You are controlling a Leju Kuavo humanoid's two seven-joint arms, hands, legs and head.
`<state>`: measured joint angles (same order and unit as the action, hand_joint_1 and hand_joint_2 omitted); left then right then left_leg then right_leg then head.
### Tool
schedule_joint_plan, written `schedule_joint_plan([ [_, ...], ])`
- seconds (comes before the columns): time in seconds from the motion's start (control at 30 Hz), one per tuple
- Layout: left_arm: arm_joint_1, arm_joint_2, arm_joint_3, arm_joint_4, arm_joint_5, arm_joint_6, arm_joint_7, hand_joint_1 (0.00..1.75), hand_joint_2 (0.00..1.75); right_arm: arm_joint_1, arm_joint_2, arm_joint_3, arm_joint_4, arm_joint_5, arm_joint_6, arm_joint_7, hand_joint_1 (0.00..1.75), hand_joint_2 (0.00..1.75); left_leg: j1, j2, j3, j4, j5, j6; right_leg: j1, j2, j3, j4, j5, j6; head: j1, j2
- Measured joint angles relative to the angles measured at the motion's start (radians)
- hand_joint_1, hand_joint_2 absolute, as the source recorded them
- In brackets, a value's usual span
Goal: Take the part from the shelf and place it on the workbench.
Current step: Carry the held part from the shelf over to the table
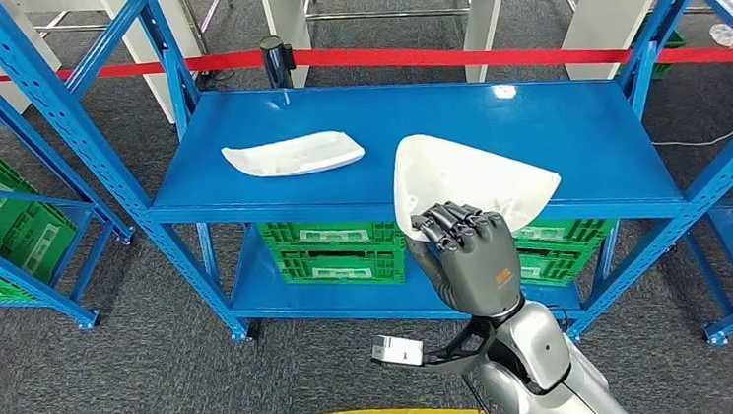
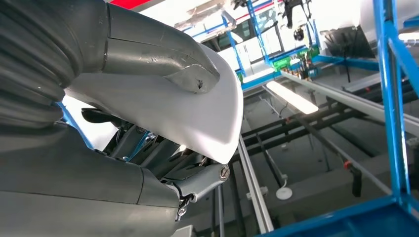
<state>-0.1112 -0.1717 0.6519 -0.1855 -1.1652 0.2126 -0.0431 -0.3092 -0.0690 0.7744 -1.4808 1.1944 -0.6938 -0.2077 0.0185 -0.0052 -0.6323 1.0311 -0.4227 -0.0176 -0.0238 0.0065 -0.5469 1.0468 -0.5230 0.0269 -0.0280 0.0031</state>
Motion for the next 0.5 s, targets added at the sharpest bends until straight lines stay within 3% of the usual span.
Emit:
schedule_joint_plan([
  [0.13,-0.001,0.0,0.0,-0.001,-0.005,0.001,0.002,0.0,1.75,0.006,-0.001,-0.004,-0.004,0.009,-0.001,0.005,1.68,1.75,0.001,-0.002,-0.013,0.005,0.003,-0.033,0.003,0.004,-0.019,-0.004,0.017,-0.038,-0.001,0.0],
  [0.2,-0.002,0.0,0.0,-0.001,-0.006,0.001,0.006,0.0,1.75,0.008,0.0,-0.005,-0.005,0.012,0.0,0.008,1.68,1.75,0.003,0.0,-0.039,0.066,-0.058,-0.041,0.001,0.002,-0.035,-0.007,0.033,-0.055,-0.004,0.0],
  [0.27,-0.004,0.0,0.0,-0.001,-0.007,0.001,0.01,0.0,1.75,0.01,0.0,-0.006,-0.005,0.017,0.003,0.01,1.68,1.75,0.003,0.001,-0.076,0.191,-0.147,-0.045,0.005,0.0,-0.054,-0.007,0.048,-0.062,-0.007,0.0],
  [0.3,-0.006,0.0,0.0,-0.001,-0.007,0.001,0.012,0.0,1.75,0.011,0.0,-0.006,-0.005,0.02,0.005,0.01,1.68,1.75,0.003,0.001,-0.086,0.247,-0.174,-0.045,0.007,-0.001,-0.064,-0.007,0.056,-0.063,-0.007,0.0],
  [0.33,-0.006,0.0,0.0,-0.001,-0.007,0.002,0.013,0.0,1.75,0.012,0.0,-0.006,-0.005,0.022,0.006,0.01,1.68,1.75,0.003,0.001,-0.082,0.273,-0.181,-0.044,0.01,-0.001,-0.074,-0.007,0.064,-0.063,-0.007,0.0],
  [0.37,-0.007,0.0,0.0,-0.001,-0.007,0.003,0.015,0.0,1.75,0.013,0.001,-0.006,-0.005,0.024,0.007,0.01,1.68,1.75,0.002,0.001,-0.059,0.263,-0.17,-0.04,0.012,-0.002,-0.084,-0.006,0.072,-0.063,-0.007,0.0],
  [0.4,-0.007,0.0,0.0,-0.001,-0.007,0.005,0.016,0.0,1.75,0.014,0.002,-0.006,-0.006,0.025,0.007,0.011,1.68,1.75,0.0,0.0,-0.018,0.216,-0.148,-0.035,0.014,-0.002,-0.093,-0.006,0.08,-0.061,-0.007,0.0],
  [0.47,-0.011,0.001,0.0,-0.002,-0.007,0.01,0.017,0.0,1.75,0.014,0.003,-0.006,-0.007,0.026,0.008,0.011,1.68,1.75,-0.007,0.001,0.085,0.072,-0.124,-0.02,0.016,-0.002,-0.106,-0.006,0.094,-0.056,-0.007,0.0],
  [0.5,-0.013,0.002,0.0,-0.002,-0.008,0.011,0.017,0.0,1.75,0.014,0.004,-0.006,-0.008,0.027,0.008,0.01,1.68,1.75,-0.012,0.001,0.119,0.021,-0.12,-0.014,0.016,-0.003,-0.108,-0.006,0.101,-0.051,-0.007,0.0],
])
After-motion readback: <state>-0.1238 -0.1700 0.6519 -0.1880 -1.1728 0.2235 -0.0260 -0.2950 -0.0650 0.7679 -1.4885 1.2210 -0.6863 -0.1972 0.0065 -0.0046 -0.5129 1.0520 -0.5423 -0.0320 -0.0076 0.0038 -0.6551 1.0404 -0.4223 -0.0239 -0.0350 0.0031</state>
